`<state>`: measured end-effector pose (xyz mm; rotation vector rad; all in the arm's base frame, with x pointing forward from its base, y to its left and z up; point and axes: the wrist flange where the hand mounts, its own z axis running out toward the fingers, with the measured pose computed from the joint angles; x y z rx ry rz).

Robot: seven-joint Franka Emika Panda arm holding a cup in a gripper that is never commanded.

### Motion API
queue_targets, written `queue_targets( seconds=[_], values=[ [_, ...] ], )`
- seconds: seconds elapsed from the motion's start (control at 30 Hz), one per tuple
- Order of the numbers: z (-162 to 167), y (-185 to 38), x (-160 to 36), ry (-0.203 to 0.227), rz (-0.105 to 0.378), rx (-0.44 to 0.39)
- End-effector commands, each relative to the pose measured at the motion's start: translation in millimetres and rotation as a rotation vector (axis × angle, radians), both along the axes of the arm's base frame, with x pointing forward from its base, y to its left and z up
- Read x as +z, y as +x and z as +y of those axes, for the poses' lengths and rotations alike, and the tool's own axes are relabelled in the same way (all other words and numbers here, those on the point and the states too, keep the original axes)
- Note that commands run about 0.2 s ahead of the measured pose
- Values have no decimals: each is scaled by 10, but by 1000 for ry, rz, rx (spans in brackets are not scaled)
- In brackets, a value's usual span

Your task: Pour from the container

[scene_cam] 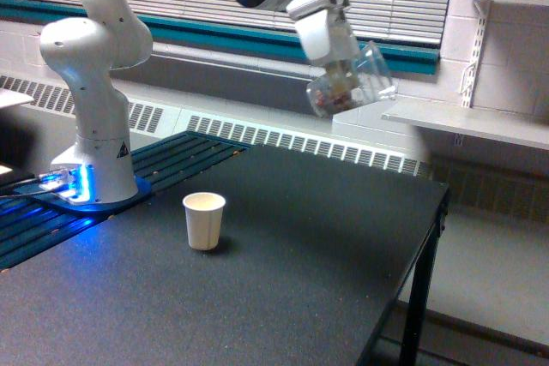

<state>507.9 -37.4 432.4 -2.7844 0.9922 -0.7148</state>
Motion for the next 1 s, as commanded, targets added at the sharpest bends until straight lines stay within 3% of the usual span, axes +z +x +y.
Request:
queue_targets(
  seconds=[0.03,0.63,1.0],
  values=[
    [-57,-225,-122,-7,14,-13],
    [-88,-820,-510,-39,106,-32],
    [-13,-1186,-822,-37,177,-32]
  ],
)
